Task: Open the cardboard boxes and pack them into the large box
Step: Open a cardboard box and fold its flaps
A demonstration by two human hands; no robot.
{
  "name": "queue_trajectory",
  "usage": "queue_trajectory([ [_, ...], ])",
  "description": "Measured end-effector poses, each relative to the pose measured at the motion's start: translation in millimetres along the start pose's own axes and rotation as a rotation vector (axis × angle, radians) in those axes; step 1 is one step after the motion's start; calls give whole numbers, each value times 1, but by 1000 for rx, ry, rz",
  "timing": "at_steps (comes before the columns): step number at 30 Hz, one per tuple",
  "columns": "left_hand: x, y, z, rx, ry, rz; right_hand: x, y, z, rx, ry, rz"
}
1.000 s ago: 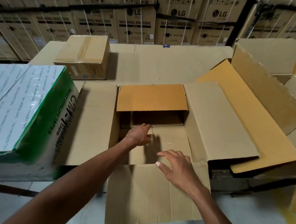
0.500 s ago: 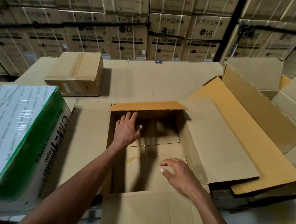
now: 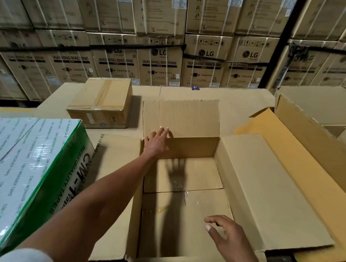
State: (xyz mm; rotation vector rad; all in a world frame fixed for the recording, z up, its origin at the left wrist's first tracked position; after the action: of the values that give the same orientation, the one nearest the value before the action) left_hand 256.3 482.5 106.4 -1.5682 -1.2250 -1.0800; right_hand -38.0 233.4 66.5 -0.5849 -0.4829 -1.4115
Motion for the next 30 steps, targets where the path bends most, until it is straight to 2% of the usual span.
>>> queue_trajectory([
  [6,-26,10,8,39,-91,36,9,-5,-7,-36,24,-53],
  [14,-17,-14,0,30,-188,61,14,-8,2,-27,120,-75],
  [17,-18,-67,-2,60,-250,14,17,-4,5,-14,166,-59],
  [24,-53,-270,-23,118,-549,-152,25,3,11,41,200,43],
  [27,-60,-335,-23,247,-624,-312,31,-1,5,53,202,76],
  [30,-67,-388,-16,422,-591,-521,38,-6,-4,54,191,102],
])
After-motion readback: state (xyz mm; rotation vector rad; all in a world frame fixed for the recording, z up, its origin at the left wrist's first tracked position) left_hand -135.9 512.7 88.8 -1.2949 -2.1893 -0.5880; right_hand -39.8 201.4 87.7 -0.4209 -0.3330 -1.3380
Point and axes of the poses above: each hand's wrist, its own y-axis towards the middle knuckle, its own x-axis out of the back of the hand, z = x × y, the point moved 6 cm from there along y, towards the middle knuckle, and after that the axes turned 3 degrees about z, right-handed, at the moved point
